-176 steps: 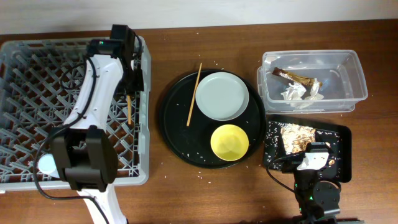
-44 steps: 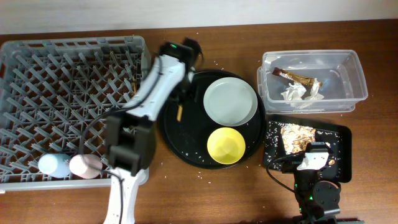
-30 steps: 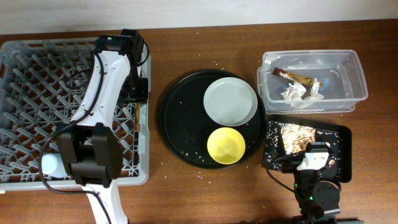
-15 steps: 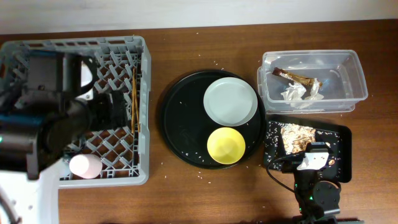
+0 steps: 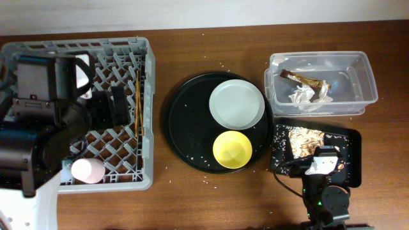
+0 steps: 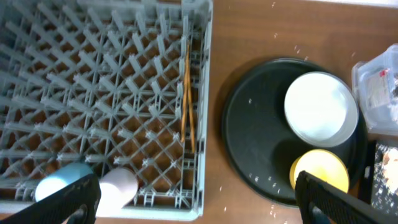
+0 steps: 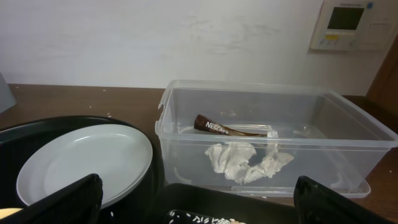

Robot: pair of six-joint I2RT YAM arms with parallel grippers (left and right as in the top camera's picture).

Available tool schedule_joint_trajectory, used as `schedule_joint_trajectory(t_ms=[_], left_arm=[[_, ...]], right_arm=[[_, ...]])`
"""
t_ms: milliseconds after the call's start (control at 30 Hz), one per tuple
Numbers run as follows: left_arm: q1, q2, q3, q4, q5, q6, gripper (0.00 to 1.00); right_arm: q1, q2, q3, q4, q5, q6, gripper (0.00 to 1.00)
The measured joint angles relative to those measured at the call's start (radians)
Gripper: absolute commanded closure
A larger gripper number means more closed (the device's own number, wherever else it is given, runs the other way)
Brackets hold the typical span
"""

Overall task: Sort waste into correct bins and load items into the dishwasher rack
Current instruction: 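Grasp the yellow bowl with left gripper and set it in the rack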

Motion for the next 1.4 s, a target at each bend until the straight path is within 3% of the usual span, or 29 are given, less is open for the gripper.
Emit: schedule_joint_trajectory(t_ms=[67, 133, 200, 367, 500, 567, 633, 667, 700, 733, 833, 900, 967, 1033, 1100, 1200, 1300, 1400], left_arm=[[0.0, 0.0, 0.0, 0.006, 0.027, -0.017, 0.01], [-0.006, 0.007, -0.014, 0.094, 0.158, -0.051, 0.01], [-0.114, 0.047, -0.092, 0.143, 0.202, -0.098, 0.17], [-0.415, 0.425, -0.371, 0.32, 0.143, -0.222, 0.35], [-0.452, 0.606, -0.405, 0.382, 0.178, -0.238, 0.42], [-0.475, 0.685, -0.406, 0.409, 0.19, -0.229, 0.52], [-0.514, 0.757, -0.408, 0.441, 0.204, -0.212, 0.53], [-0.527, 0.774, -0.412, 0.452, 0.211, -0.207, 0.59], [-0.539, 0.782, -0.414, 0.467, 0.226, -0.202, 0.83], [-0.543, 0.783, -0.414, 0.47, 0.237, -0.197, 0.99], [-0.542, 0.783, -0.414, 0.429, 0.232, -0.19, 1.0], [-0.522, 0.783, -0.373, 0.315, 0.212, -0.19, 1.0], [-0.452, 0.77, -0.216, 0.097, 0.064, -0.219, 1.0], [-0.366, 0.729, -0.045, -0.084, -0.239, -0.319, 1.0], [-0.27, 0.645, 0.03, -0.134, -0.573, -0.417, 1.0], [-0.2, 0.633, 0.009, -0.136, -0.855, -0.465, 1.0], [-0.05, 0.634, -0.089, -0.124, -1.0, -0.517, 1.0], [0.037, 0.64, -0.225, -0.018, -1.036, -0.547, 1.0]], right_arm=[[0.0, 0.0, 0.0, 0.0, 0.0, 0.0, 0.02], [0.0, 0.0, 0.0, 0.0, 0.0, 0.0, 0.02], [0.0, 0.0, 0.0, 0.0, 0.0, 0.0, 0.02], [0.0, 0.0, 0.0, 0.0, 0.0, 0.0, 0.02], [0.0, 0.0, 0.0, 0.0, 0.0, 0.0, 0.02], [0.0, 0.0, 0.0, 0.0, 0.0, 0.0, 0.01], [0.0, 0.0, 0.0, 0.0, 0.0, 0.0, 0.02], [0.0, 0.0, 0.0, 0.0, 0.0, 0.0, 0.02], [0.0, 0.0, 0.0, 0.0, 0.0, 0.0, 0.02], [0.0, 0.0, 0.0, 0.0, 0.0, 0.0, 0.02], [0.0, 0.0, 0.0, 0.0, 0.0, 0.0, 0.02], [0.0, 0.0, 0.0, 0.0, 0.0, 0.0, 0.02], [0.0, 0.0, 0.0, 0.0, 0.0, 0.0, 0.02], [0.0, 0.0, 0.0, 0.001, 0.0, 0.0, 0.01], [0.0, 0.0, 0.0, 0.0, 0.0, 0.0, 0.01], [0.0, 0.0, 0.0, 0.0, 0.0, 0.0, 0.01], [0.0, 0.0, 0.0, 0.001, 0.0, 0.0, 0.02], [0.0, 0.0, 0.0, 0.0, 0.0, 0.0, 0.02]])
